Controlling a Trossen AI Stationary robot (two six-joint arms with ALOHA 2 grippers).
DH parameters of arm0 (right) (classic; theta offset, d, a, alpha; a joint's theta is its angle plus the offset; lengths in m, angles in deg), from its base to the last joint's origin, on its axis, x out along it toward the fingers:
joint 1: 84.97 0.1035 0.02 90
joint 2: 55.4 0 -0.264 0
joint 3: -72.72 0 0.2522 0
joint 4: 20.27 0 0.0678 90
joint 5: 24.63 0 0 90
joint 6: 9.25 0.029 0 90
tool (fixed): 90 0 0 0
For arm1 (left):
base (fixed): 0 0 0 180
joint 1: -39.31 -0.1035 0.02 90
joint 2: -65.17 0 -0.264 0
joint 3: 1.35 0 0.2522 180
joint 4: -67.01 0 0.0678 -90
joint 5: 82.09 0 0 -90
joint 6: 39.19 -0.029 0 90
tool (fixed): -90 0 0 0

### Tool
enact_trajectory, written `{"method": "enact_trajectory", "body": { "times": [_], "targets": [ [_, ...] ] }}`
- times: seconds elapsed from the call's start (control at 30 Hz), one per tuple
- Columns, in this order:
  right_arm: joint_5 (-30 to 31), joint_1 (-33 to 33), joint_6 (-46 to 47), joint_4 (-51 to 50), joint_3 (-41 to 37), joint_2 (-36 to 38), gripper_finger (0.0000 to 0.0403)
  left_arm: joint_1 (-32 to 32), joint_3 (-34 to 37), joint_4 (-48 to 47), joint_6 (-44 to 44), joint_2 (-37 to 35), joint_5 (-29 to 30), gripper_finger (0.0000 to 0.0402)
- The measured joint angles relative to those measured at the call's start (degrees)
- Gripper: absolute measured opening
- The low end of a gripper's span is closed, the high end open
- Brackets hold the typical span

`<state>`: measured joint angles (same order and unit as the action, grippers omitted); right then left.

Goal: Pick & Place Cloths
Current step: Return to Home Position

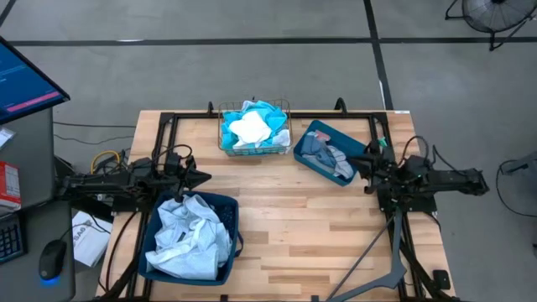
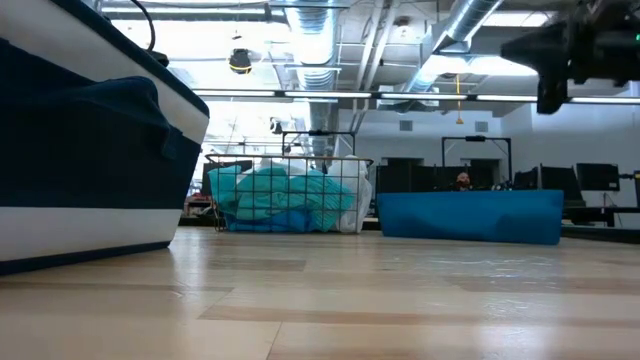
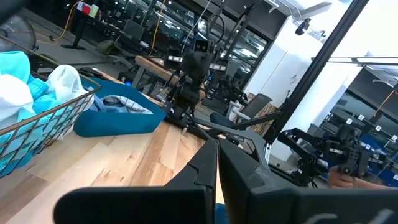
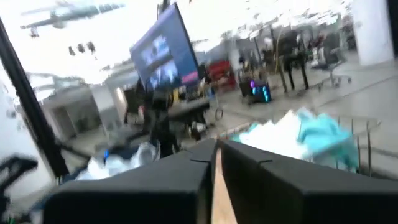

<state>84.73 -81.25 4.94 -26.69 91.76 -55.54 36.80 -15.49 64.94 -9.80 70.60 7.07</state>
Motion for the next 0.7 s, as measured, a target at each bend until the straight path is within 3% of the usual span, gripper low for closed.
{"method": "enact_trajectory", "body": {
  "times": [0.13,0.3,0.7],
  "targets": [
    [-3.7,0.0,-0.5,0.7,-1.5,-0.5,0.0004,0.0,0.0,0.1,0.0,0.2,0.0,0.0001],
    [-9.1,0.0,0.9,2.3,-4.8,0.0,0.0004,0.0,0.0,0.2,0.0,0.6,0.0,0.0001],
    [-9.7,-0.1,0.2,-4.8,-4.9,0.0,0.0004,0.0,0.0,0.9,0.0,1.6,0.0,0.0001]
  ]
}}
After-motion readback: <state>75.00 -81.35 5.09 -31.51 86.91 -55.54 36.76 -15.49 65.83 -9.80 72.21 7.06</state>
